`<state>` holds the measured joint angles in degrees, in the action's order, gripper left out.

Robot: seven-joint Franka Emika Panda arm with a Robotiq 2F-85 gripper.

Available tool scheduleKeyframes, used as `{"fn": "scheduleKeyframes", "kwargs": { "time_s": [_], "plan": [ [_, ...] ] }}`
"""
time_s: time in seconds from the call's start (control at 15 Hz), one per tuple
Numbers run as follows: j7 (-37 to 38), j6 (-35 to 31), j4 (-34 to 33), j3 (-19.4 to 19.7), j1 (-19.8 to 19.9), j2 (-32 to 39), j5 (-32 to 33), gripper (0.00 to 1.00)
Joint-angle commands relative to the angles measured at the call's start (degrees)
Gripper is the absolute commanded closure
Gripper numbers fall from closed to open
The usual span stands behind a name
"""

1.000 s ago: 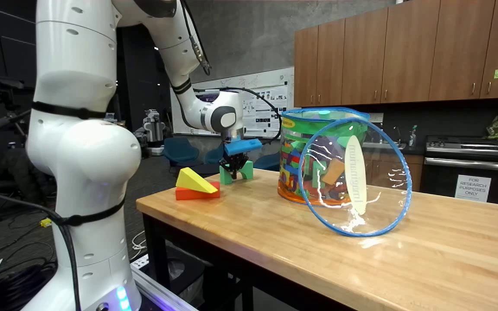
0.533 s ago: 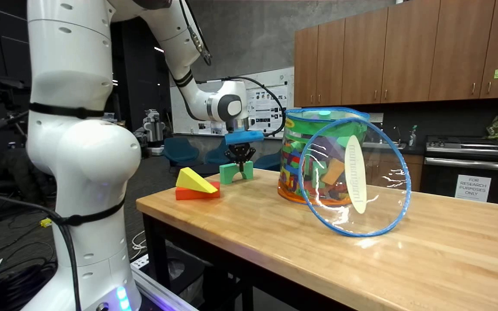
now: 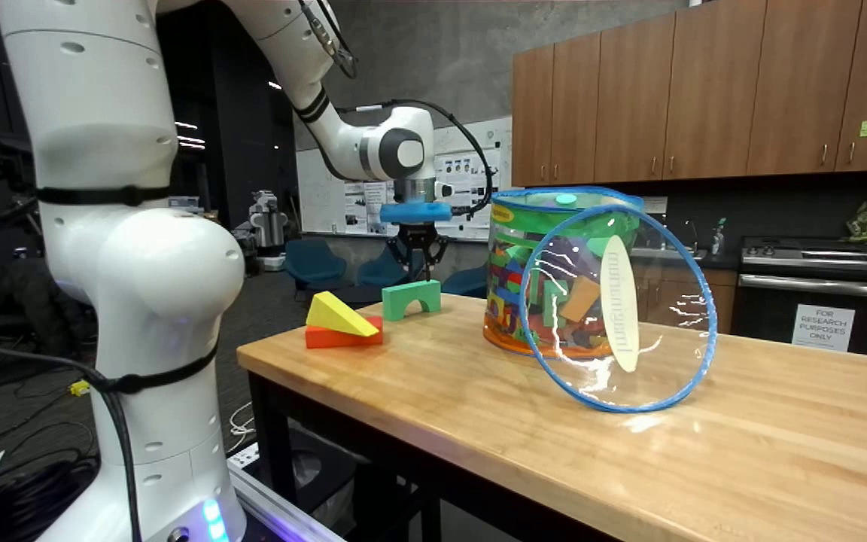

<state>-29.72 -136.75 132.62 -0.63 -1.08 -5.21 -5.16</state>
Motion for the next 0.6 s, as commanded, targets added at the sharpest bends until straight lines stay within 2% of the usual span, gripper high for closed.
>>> {"fn": "scheduleKeyframes", "kwargs": {
  "time_s": [0.0, 0.27, 0.53],
  "plan": [
    [1.93, 4.68, 3.49, 0.97, -0.27, -6.51, -0.25, 0.3],
    [-4.56, 12.67, 5.71, 3.56, -1.29, -11.21, -3.93, 0.02],
    [-16.39, 21.37, 9.37, 6.54, -2.56, -16.46, -8.55, 0.0]
  ]
}}
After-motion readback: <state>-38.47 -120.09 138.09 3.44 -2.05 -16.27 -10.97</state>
